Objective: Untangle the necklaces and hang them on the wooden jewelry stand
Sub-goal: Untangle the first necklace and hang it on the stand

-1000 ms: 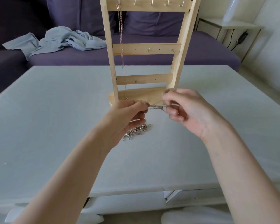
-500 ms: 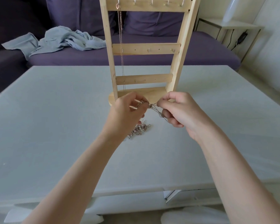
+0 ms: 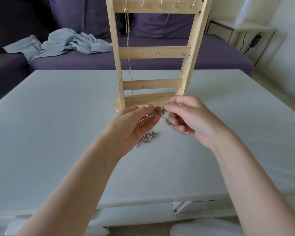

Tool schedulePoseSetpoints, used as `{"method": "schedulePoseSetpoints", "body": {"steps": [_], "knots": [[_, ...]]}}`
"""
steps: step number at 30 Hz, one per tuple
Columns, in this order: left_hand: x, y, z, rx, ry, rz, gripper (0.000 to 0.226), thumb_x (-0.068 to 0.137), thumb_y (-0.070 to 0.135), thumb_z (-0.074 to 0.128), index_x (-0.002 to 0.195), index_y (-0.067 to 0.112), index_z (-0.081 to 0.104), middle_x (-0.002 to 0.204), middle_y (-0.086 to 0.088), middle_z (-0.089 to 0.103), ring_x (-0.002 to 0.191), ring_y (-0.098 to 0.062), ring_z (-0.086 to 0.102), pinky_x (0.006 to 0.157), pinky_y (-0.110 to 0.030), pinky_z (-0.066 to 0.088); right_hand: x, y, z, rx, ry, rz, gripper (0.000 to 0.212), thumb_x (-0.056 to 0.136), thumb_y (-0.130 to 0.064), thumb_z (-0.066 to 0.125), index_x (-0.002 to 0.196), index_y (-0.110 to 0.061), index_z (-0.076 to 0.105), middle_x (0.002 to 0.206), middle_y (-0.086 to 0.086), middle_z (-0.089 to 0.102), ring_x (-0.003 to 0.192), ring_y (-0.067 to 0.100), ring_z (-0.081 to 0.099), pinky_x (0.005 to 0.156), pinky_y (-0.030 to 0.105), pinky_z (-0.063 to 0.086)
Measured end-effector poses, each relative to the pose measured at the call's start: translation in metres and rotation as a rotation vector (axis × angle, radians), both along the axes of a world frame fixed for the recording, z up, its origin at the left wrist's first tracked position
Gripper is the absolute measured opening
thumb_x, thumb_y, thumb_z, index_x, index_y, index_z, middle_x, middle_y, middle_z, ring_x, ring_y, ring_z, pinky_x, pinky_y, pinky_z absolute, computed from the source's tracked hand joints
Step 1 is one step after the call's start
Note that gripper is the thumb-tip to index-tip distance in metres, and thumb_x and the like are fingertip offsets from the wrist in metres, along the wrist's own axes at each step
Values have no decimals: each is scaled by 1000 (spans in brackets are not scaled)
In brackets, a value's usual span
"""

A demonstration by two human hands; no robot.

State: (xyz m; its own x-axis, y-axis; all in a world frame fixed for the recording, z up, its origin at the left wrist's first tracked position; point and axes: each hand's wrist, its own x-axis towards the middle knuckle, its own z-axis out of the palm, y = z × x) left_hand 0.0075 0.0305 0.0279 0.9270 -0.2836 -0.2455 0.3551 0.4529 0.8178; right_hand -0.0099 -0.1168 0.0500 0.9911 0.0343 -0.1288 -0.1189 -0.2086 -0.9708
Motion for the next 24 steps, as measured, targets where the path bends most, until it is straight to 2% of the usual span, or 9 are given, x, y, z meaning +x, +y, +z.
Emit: {"method": "schedulePoseSetpoints", "body": {"steps": [3,7,12,17,21,22,24], "knots": [[0,-1,1,-45,-4,-4,5,90,1,54,93,-1,57,80,-11,66,62,-11,65,64,-17,56,0,2,-2,11,10,9,16,93,-8,48,78,-11,52,43,-3,46,34,10,32,36,17,18],[1,-1,2,-47,-41,-1,6,89,1,55,84,3,56,71,-6,63,59,-9,62,58,-14,51,0,1,-1,60,7,40,14,92,-12,54,79,-12,55,45,-4,46,35,9,34,35,18,22],[0,1,1,169,-190,31,16,88,3,59,76,12,55,63,2,61,59,-7,60,53,-13,46,-1,0,-3,-12,17,54,14,83,-17,69,76,-7,62,43,-6,44,36,7,34,36,15,22],[-2,-1,3,262,-277,21,13,88,4,60,78,13,56,68,0,59,59,-5,60,50,-12,43,2,-3,-4,64,74,-43,10,83,-14,66,78,-7,62,41,-6,42,34,6,31,34,14,20],[-4,-1,5,299,-310,-8,12,89,9,59,80,15,56,71,2,59,58,-3,59,49,-12,41,1,-5,-3,133,94,48,31,85,-20,64,54,-19,65,41,-7,37,35,7,27,37,16,19],[-4,-1,5,306,-316,-11,11,90,9,59,81,16,56,70,3,59,58,-3,59,49,-12,41,1,-5,-3,137,98,69,30,85,-18,65,55,-19,65,41,-7,37,35,7,26,37,16,19],[-4,-1,6,316,-323,-14,11,90,9,59,81,16,56,70,4,57,57,-3,58,48,-11,40,1,-5,-3,119,109,75,16,84,-13,65,68,-14,65,41,-7,37,35,6,27,36,15,19]]}}
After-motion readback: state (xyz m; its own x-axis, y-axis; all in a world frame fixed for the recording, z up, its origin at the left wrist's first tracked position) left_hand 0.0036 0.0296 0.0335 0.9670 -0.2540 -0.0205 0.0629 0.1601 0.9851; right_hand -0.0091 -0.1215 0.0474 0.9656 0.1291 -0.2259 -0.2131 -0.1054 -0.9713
